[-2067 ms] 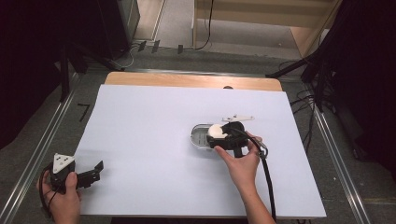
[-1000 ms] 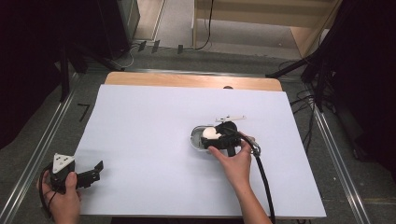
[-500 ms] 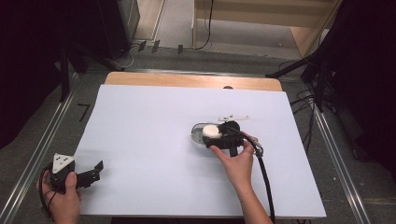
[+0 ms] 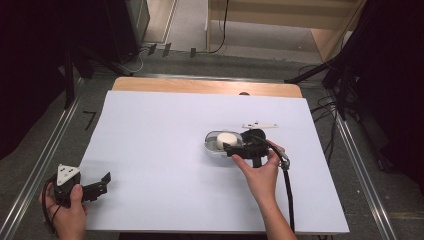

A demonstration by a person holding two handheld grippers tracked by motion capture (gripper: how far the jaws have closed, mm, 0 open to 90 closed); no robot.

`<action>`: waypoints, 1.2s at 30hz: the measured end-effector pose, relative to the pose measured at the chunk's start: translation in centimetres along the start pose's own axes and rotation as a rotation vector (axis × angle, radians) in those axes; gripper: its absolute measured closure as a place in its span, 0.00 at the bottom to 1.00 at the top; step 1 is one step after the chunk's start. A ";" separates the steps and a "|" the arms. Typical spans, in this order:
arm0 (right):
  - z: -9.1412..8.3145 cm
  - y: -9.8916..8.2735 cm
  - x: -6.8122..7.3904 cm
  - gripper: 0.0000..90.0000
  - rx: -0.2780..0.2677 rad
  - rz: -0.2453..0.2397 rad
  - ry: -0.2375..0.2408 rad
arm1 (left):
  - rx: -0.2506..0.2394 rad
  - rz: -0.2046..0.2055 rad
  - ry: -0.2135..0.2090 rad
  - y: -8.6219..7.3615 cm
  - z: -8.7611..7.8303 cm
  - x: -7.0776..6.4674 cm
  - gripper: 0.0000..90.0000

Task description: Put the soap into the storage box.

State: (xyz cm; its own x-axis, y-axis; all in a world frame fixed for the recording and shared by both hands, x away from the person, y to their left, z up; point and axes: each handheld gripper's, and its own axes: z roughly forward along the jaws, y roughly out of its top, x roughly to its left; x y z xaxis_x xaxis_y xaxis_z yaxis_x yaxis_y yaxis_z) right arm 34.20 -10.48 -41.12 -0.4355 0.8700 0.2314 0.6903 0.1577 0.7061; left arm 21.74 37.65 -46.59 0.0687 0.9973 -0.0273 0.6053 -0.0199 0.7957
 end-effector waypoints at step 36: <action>-5.4 -6.2 -7.4 0.02 -0.048 0.052 -0.156 | 0.006 0.014 0.012 0.0 0.0 -0.2 0.00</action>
State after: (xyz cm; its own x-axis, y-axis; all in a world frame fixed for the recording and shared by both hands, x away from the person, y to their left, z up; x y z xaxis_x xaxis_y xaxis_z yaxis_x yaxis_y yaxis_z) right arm 29.98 -20.41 -43.62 -0.3024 0.9388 0.1648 0.6794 0.0910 0.7281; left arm 21.72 37.48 -46.56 0.0681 0.9976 -0.0089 0.6093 -0.0345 0.7922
